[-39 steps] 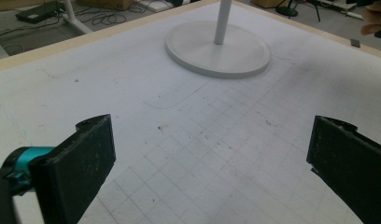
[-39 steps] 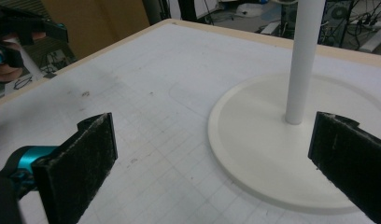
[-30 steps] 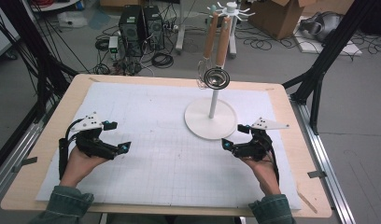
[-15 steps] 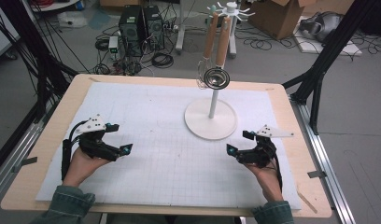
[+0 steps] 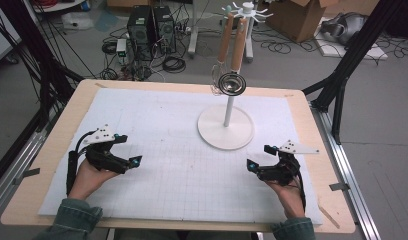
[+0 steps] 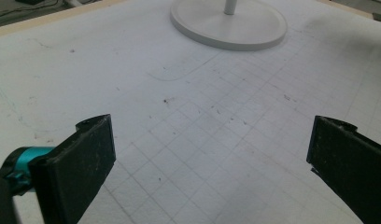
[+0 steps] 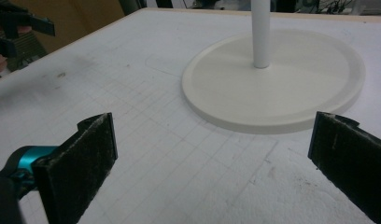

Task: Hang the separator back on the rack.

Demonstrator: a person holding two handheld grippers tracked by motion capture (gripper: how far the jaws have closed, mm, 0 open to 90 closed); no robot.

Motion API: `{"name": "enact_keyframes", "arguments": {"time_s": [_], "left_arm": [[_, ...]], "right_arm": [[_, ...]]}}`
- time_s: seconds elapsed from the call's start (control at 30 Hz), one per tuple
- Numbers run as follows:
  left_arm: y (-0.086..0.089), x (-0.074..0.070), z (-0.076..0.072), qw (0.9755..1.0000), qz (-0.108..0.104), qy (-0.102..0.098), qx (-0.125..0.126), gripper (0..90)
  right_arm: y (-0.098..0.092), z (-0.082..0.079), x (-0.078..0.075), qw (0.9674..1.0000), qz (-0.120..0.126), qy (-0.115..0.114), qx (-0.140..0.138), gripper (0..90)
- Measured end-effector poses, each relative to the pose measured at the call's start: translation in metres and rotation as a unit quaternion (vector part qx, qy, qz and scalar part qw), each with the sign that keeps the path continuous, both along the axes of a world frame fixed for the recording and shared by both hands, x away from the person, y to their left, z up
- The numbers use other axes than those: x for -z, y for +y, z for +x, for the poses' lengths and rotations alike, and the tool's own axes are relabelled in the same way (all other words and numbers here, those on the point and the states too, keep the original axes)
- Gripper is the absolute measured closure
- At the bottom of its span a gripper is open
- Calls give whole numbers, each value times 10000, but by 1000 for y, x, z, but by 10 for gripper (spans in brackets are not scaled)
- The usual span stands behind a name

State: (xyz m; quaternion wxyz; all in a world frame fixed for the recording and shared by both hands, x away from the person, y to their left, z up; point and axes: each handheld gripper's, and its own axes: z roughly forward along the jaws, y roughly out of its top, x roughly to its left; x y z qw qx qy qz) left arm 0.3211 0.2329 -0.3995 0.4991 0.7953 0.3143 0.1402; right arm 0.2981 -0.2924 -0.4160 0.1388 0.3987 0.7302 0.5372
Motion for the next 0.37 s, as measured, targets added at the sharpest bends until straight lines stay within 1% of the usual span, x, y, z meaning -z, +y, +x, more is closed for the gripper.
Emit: {"name": "enact_keyframes", "arguments": {"time_s": [0.27,0.37], "left_arm": [[-1,2,1,10000,45,20,1,17],[-1,3,1,10000,62,1,10,17]], "right_arm": [[0,-3,3,10000,-38,35,-6,2],[0,-3,4,10000,-49,-28,-26,2]]}}
